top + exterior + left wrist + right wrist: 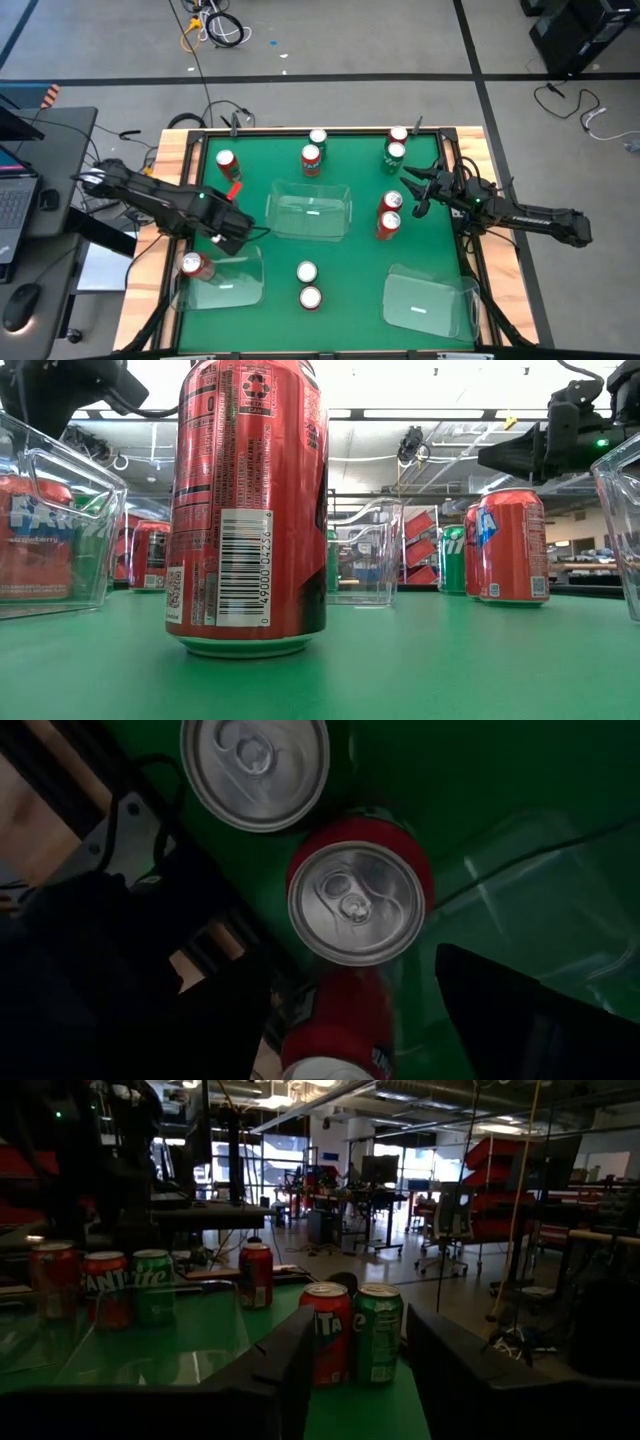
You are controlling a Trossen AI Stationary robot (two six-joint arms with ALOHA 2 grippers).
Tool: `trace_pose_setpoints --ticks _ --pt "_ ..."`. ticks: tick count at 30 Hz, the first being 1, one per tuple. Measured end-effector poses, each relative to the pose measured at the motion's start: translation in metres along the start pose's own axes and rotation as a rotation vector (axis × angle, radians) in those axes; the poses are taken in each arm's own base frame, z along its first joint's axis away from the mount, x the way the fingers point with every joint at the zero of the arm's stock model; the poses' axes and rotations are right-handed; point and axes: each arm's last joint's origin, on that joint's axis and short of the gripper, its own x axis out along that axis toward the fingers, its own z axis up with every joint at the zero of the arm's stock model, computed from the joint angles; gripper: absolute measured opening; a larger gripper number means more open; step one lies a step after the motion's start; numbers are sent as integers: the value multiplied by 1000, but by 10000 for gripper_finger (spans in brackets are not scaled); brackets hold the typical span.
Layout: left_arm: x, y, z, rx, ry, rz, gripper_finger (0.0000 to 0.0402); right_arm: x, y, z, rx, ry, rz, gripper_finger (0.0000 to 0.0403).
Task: Sort soda cans
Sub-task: Put the bottom left red soda can into the bottom left transparent bin
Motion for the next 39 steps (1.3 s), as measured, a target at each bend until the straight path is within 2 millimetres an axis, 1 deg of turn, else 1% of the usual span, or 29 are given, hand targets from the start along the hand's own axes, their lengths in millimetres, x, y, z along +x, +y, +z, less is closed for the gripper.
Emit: trace_pose_setpoints --ticks 3,10,14,17,19,21,24,27,28,29,32,35,37,39 --pt "2 -2 1 15 8 6 297 0 0 0 0 0 0 147" --pt "2 -3 3 19 11 -8 298 0 0 0 0 0 0 153" --pt "2 -4 5 43 -27 -4 283 0 0 0 1 0 0 159" --pt "2 -4 7 32 -31 -17 261 0 0 0 1 0 0 162" --pt "2 -4 8 20 -27 -19 236 0 0 0 0 2 0 162" --pt "2 -3 9 12 -24 -20 201 0 0 0 0 4 0 162" --pt "2 -3 10 7 3 -31 129 0 0 -1 0 7 0 163" --pt "1 -4 11 39 33 -58 39 0 0 0 0 6 0 163" --pt "1 -5 11 55 42 -73 20 0 0 -1 0 6 0 163" --pt "1 -5 11 59 50 -81 13 0 0 -1 0 6 0 163" --pt "1 -8 10 108 71 -114 16 0 0 -1 0 6 0 163" --pt "1 -9 11 110 68 -131 31 0 0 -1 0 6 0 163" --pt "1 -10 11 110 64 -143 53 0 0 -1 0 6 0 164" --pt "1 -10 11 109 65 -142 86 0 0 -1 0 6 0 166"
